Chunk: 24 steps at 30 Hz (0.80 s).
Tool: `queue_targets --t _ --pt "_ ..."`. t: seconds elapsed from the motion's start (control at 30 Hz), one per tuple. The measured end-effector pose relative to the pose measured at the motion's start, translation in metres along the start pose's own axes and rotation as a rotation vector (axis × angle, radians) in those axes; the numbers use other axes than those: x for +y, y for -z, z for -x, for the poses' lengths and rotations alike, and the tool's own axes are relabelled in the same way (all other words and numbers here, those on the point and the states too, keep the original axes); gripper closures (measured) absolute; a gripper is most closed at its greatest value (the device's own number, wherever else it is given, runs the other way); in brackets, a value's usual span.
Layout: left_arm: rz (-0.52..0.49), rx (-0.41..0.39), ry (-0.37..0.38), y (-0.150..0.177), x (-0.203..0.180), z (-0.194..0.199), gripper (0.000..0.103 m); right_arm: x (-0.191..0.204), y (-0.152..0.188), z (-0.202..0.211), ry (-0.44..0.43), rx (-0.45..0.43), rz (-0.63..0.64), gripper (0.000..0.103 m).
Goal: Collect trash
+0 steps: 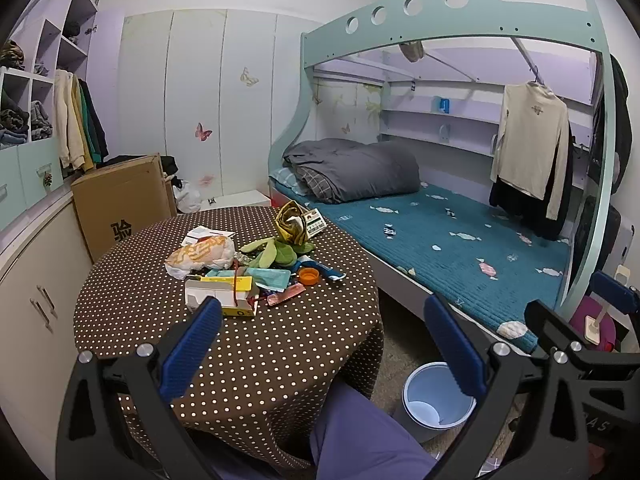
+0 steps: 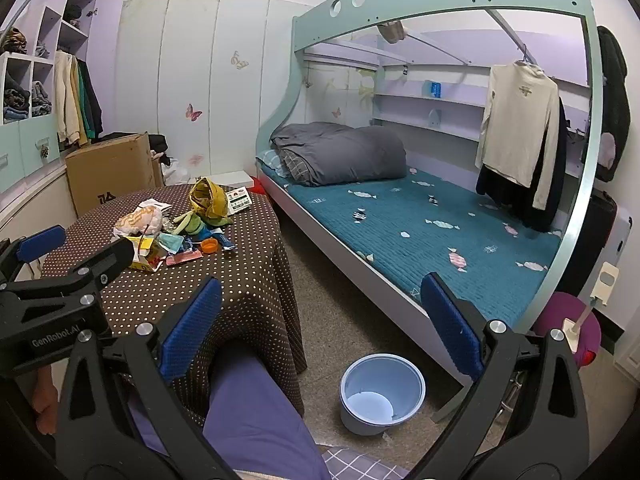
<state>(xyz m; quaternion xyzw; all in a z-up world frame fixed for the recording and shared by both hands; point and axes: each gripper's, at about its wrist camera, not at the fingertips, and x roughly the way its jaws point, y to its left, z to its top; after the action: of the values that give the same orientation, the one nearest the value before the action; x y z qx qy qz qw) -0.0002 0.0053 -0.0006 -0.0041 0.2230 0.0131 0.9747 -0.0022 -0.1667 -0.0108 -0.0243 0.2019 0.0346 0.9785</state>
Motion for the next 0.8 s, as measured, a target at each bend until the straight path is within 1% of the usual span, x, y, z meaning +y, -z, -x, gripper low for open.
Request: queue_targets --t 0.8 --pt "0.008 0.004 -0.001 0.0036 0.0020 -0.0008 0.004 0.0043 0.0010 -0.0055 -0.009 0.016 -0.006 0.006"
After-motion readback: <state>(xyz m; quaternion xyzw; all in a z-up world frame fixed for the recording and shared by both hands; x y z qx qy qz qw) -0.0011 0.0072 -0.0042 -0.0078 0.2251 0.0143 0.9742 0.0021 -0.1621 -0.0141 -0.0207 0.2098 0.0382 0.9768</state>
